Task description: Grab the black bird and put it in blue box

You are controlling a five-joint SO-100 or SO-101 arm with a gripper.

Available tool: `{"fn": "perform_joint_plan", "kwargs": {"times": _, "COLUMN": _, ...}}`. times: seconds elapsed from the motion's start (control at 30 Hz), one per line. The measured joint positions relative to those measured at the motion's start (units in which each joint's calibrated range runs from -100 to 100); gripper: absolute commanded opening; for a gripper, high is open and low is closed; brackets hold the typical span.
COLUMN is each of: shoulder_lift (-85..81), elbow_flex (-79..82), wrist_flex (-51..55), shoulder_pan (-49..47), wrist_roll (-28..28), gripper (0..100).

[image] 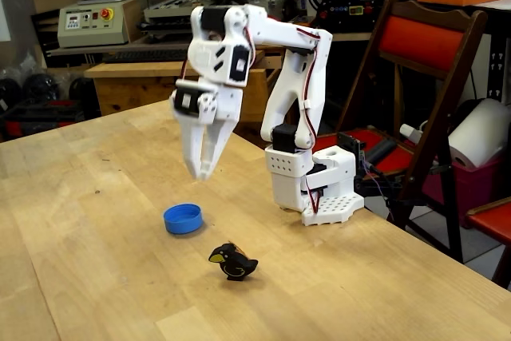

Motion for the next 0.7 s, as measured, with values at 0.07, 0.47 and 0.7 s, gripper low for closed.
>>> {"fn": "perform_joint_plan", "kwargs": {"times": 0.07, "shoulder_lift": -3.9, "elbow_flex": 1.2, "wrist_flex": 0.0, "shoulder_pan": 0.0, "wrist_roll": 0.0, "gripper": 5}}
{"fn": "perform_joint_plan", "kwargs": {"times": 0.47, "shoulder_lift": -9.3, "elbow_flex": 16.6, "wrist_flex": -4.6, "shoulder_pan": -0.6, "wrist_roll": 0.0, "gripper": 5}}
{"fn": "perform_joint_plan", "kwargs": {"times": 0.7, "shoulder_lift": -9.3, "elbow_flex": 18.9, "wrist_flex": -14.9, "shoulder_pan": -0.6, "wrist_roll": 0.0, "gripper": 13}}
